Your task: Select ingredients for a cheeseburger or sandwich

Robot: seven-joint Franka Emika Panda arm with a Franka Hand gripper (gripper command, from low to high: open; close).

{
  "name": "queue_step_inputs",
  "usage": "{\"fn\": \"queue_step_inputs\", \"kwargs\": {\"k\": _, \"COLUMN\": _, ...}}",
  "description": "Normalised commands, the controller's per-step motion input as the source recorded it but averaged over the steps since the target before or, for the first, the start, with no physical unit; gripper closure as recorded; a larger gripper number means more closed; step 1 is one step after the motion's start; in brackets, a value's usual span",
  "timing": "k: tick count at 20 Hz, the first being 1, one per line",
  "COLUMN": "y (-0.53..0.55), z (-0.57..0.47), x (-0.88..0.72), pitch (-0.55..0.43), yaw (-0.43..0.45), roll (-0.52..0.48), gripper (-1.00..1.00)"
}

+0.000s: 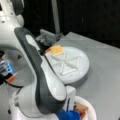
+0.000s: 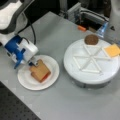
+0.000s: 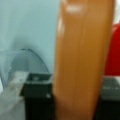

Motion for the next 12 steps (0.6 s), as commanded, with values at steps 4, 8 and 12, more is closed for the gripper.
{"fn": "queue_step_inputs", "kwargs": {"k": 4, "y": -0.23, "z": -0.08, "x": 0.25, "pitch": 0.071, "yaw": 0.353, "roll": 0.098, "gripper": 1.0}}
{"fn": "queue_step_inputs", "kwargs": {"k": 8, "y": -0.29, "z": -0.09, "x": 0.23, "pitch": 0.063, "yaw": 0.351, "roll": 0.108, "gripper": 1.0}}
{"fn": "queue_step_inputs", "kwargs": {"k": 12, "y": -0.32, "z": -0.09, "x": 0.24, "pitch": 0.063, "yaw": 0.322, "roll": 0.129, "gripper": 1.0}}
